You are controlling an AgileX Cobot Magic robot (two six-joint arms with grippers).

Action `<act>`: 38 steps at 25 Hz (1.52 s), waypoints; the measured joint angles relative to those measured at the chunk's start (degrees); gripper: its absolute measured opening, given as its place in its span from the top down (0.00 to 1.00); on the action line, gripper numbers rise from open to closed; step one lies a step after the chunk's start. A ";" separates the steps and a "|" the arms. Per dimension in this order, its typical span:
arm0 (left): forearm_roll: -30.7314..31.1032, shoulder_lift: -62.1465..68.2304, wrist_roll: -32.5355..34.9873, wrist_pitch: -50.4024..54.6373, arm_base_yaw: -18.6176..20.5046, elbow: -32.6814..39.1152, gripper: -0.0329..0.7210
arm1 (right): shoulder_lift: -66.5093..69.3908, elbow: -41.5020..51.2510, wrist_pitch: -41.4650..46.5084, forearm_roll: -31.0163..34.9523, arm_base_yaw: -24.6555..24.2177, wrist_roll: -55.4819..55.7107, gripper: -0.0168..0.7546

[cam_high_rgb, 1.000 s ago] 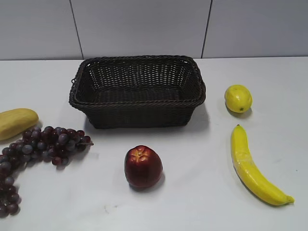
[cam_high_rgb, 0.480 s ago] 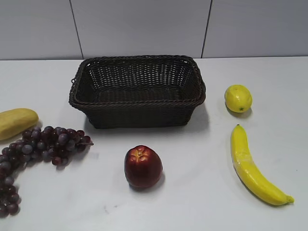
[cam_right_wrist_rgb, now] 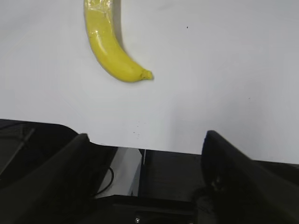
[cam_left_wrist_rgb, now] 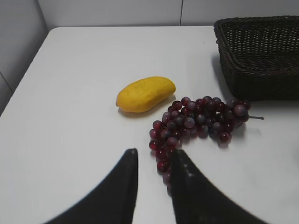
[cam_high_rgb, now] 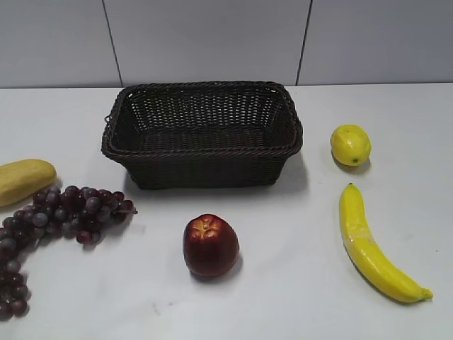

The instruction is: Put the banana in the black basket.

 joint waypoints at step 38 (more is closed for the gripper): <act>0.00 0.00 0.00 0.00 0.00 0.00 0.64 | 46.51 -4.03 -28.89 -1.14 11.26 6.56 0.57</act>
